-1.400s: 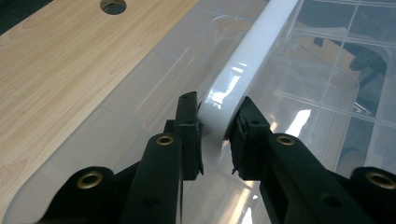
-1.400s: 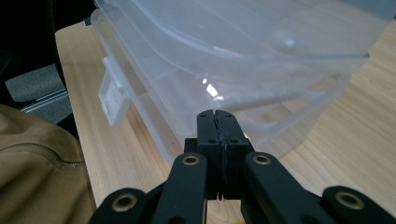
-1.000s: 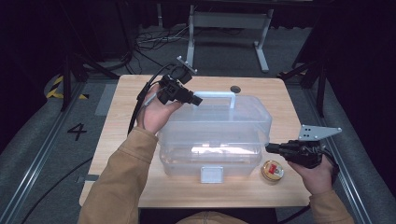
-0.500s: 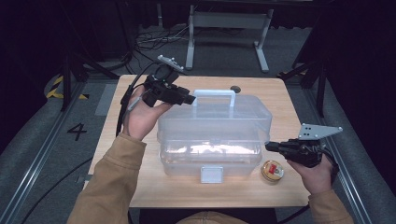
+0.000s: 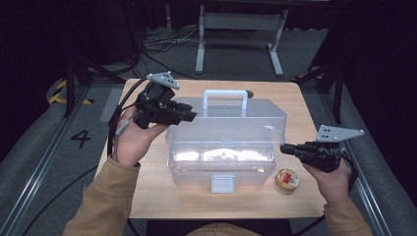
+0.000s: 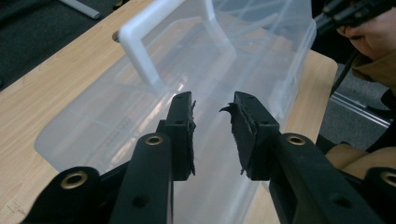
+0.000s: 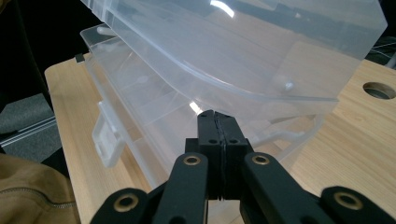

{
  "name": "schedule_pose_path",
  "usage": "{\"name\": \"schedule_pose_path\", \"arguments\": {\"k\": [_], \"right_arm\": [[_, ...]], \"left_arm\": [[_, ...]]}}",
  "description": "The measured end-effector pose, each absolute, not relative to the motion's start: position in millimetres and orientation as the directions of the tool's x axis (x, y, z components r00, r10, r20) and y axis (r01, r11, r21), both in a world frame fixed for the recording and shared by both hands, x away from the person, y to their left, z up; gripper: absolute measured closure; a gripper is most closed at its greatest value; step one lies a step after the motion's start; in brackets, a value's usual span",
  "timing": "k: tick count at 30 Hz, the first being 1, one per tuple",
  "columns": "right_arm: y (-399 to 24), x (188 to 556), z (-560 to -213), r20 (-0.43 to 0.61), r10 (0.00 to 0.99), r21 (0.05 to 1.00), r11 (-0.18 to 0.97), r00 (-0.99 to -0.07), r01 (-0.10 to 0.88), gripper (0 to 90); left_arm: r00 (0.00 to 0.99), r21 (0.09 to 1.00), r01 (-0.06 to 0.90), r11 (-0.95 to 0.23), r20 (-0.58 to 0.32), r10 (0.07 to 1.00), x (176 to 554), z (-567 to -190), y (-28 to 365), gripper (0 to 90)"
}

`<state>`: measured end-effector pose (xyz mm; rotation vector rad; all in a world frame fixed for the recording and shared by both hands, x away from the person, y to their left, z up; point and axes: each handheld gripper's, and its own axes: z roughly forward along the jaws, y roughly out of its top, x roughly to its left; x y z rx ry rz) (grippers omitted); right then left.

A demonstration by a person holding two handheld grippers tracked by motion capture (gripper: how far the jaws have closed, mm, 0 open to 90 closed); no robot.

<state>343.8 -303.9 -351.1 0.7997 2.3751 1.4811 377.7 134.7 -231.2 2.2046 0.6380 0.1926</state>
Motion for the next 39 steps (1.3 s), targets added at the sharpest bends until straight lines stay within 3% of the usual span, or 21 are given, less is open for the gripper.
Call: {"name": "schedule_pose_path", "arguments": {"k": [11, 25, 35, 39], "right_arm": [[-301.5, 350.1, -342.2, 0.09, 0.594, 0.888, 0.316, -0.8, 0.334, 90.0], [-296.1, 360.3, -332.1, 0.103, 0.634, 0.898, 0.272, -0.767, 0.346, 90.0], [-294.1, 365.6, -330.2, 0.117, 0.648, 0.907, 0.24, -0.753, 0.347, 90.0], [-294.2, 365.7, -331.0, 0.123, 0.651, 0.911, 0.226, -0.749, 0.346, 90.0]], "left_arm": [[0.876, 0.792, 0.349, -0.5, -0.086, 0.475, 349.4, -228.6, 140.5, 69.5], [0.877, 0.792, 0.372, -0.485, -0.129, 0.463, 335.7, -258.6, 140.1, 80.0], [0.842, 0.785, 0.399, -0.475, -0.107, 0.529, 340.9, -285.4, 138.9, 80.5], [0.803, 0.811, 0.421, -0.407, -0.124, 0.583, 344.7, -295.1, 148.0, 86.3]]}}
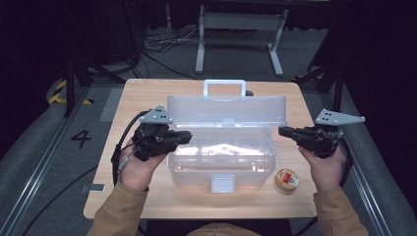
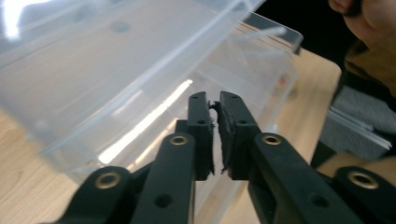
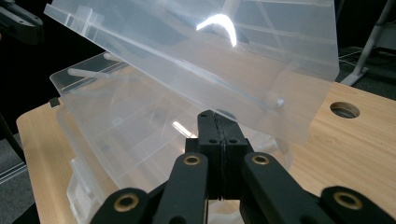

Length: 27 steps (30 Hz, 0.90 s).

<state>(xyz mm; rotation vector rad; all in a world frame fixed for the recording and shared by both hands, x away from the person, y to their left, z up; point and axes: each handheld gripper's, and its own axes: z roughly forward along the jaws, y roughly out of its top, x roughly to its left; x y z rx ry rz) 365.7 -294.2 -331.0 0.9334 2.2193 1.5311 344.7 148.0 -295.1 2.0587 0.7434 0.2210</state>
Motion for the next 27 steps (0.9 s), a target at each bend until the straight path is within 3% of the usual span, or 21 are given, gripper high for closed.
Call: {"name": "schedule_pose_path", "arguments": {"k": [7, 13, 27], "right_arm": [[-293.9, 364.3, -332.9, 0.121, 0.653, 0.916, 0.217, -0.748, 0.338, 90.0], [-293.7, 363.4, -334.0, 0.111, 0.658, 0.919, 0.216, -0.744, 0.329, 90.0], [-297.9, 355.6, -332.2, 0.097, 0.66, 0.926, 0.216, -0.745, 0.311, 89.4]], "left_arm": [[0.743, 0.809, 0.466, -0.36, -0.136, 0.655, 355.1, -308.0, 160.4, 88.8], [0.73, 0.814, 0.483, -0.323, -0.171, 0.661, 358.6, -313.3, 165.2, 88.7], [0.678, 0.843, 0.443, -0.306, -0.092, 0.729, 358.4, -313.5, 164.4, 89.6]]}}
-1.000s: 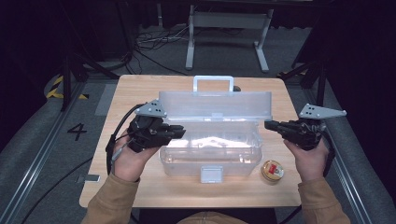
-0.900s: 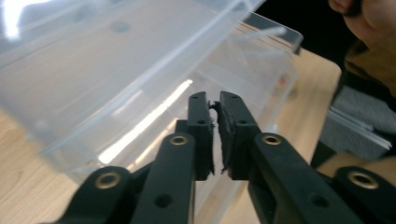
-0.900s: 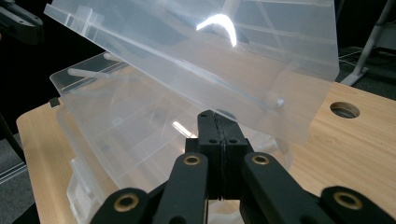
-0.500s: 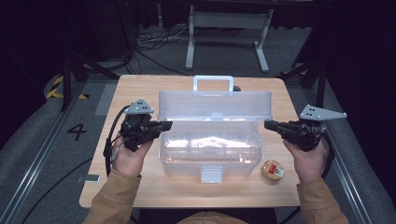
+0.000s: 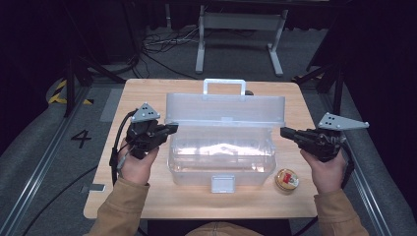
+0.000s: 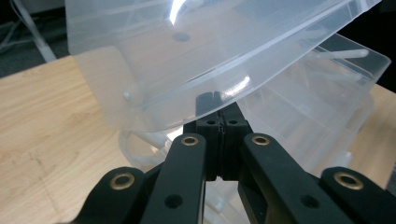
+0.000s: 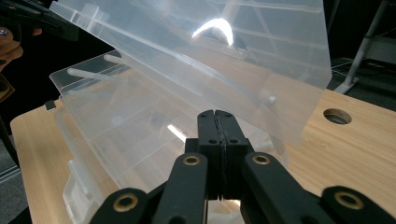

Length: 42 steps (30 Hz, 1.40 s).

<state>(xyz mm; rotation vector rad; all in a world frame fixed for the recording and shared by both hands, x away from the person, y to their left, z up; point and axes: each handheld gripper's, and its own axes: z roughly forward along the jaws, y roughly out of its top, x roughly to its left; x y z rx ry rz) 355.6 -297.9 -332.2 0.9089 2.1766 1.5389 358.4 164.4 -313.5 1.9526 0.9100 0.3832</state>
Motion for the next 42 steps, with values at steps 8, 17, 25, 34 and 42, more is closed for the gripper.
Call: {"name": "schedule_pose_path", "arguments": {"k": [8, 17, 25, 34, 42], "right_arm": [[-305.5, 346.9, -332.3, 0.054, 0.734, 0.926, 0.217, -0.677, 0.309, 73.4], [-298.5, 350.8, -335.2, 0.098, 0.794, 0.922, 0.155, -0.6, 0.356, 63.3], [-277.8, 357.9, -337.2, 0.052, 0.837, 0.92, 0.172, -0.545, 0.352, 63.4], [-266.0, 365.4, -338.2, -0.009, 0.86, 0.931, 0.194, -0.51, 0.311, 55.8], [-257.3, 377.2, -341.4, -0.006, 0.865, 0.933, 0.185, -0.502, 0.307, 56.6]], "left_arm": [[0.668, 0.847, 0.437, -0.303, -0.081, 0.739, 360.0, -311.6, 163.4, 89.6], [0.663, 0.852, 0.428, -0.3, -0.071, 0.745, 361.5, -310.9, 162.5, 89.6], [0.661, 0.851, 0.427, -0.306, -0.063, 0.748, 361.5, -310.4, 161.9, 89.6], [0.661, 0.848, 0.427, -0.315, -0.055, 0.749, 359.9, -311.6, 160.8, 89.5], [0.663, 0.843, 0.428, -0.325, -0.048, 0.748, 357.8, -313.0, 160.3, 89.5]]}}
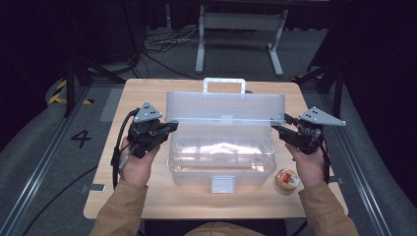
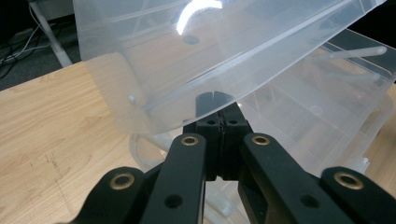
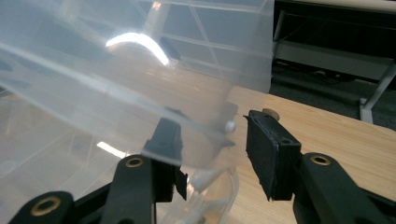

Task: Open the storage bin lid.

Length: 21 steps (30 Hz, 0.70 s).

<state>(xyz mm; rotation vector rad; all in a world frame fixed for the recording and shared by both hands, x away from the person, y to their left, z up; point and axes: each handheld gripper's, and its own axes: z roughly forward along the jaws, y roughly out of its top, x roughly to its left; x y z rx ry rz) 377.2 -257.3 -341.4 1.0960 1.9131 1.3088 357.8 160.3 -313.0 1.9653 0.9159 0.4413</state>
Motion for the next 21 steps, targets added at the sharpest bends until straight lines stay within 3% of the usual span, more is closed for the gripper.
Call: {"name": "schedule_pose_path", "arguments": {"k": [12, 21], "right_arm": [[-250.6, 382.9, -340.8, -0.066, 0.894, 0.941, 0.204, -0.444, 0.27, 60.4], [-247.0, 387.7, -339.7, -0.09, 0.916, 0.946, 0.201, -0.39, 0.254, 68.2]], "left_arm": [[0.677, 0.832, 0.442, -0.334, -0.066, 0.733, 349.6, -313.1, 161.6, 87.2], [0.681, 0.816, 0.444, -0.37, -0.04, 0.731, 338.4, -316.3, 166.9, 84.7]]}}
